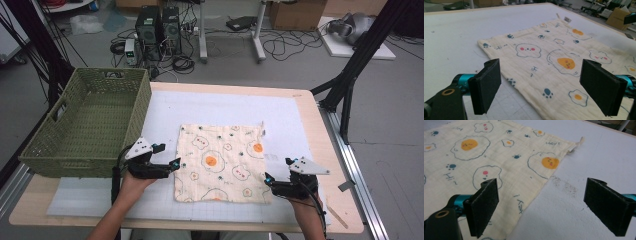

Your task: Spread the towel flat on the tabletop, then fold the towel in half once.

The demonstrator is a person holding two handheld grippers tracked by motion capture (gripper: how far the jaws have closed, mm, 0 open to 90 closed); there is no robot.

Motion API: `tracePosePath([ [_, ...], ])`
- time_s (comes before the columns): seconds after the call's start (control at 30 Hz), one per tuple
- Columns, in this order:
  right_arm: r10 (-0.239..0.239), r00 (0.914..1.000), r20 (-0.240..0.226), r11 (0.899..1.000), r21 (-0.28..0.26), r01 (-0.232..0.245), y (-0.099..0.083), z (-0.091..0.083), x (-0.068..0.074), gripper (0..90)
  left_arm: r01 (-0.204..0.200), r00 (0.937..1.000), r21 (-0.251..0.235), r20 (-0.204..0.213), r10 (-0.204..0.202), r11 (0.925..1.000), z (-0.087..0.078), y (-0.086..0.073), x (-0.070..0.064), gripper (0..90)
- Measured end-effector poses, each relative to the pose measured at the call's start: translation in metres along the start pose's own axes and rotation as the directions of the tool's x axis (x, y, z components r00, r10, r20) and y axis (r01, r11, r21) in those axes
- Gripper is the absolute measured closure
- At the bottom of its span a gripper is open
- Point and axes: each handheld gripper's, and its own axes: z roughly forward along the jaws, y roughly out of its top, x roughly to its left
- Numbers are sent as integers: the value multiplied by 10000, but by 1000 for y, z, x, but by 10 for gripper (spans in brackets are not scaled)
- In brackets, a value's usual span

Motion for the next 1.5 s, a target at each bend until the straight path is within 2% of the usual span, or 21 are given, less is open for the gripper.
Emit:
tracePosePath([
  [0.17, 61, 9997, 229, 9999, -86, -59, -1, -2, -3, 119, -108, 9999, 16, 89, 108, 9999, -1, 0, -1, 191],
  [0.37, 13, 9996, 284, 10000, -63, -11, -1, -2, -2, 119, -118, 9999, 31, -33, 118, 9999, 0, 0, -1, 190],
  [0.57, 135, 9993, 352, 9999, -72, -132, -2, -1, -4, 119, -4, 9998, 120, -187, 6, 9999, 0, -1, 2, 190],
  [0.77, 237, 9988, 419, 9997, -124, -232, -2, -2, -4, 119, 208, 9991, -135, -356, -213, 9997, -1, 0, 5, 192],
  [1.07, 260, 9989, 387, 9996, -131, -256, -3, -2, -7, 119, 422, 9984, -95, -367, -425, 9991, 0, 0, 8, 202],
  [1.23, 383, 9985, 394, 9992, -124, -379, -5, -2, -10, 120, 681, 9968, -184, -410, -688, 9975, 3, 3, 12, 196],
  [1.3, 447, 9981, 413, 9989, -142, -441, -5, -1, -11, 120, 620, 9971, -51, -433, -622, 9981, 5, 6, 13, 193],
  [1.5, 559, 9980, 311, 9982, -251, -552, -4, -1, -13, 120, 757, 9951, -102, -635, -762, 9971, 16, 24, 21, 192],
])
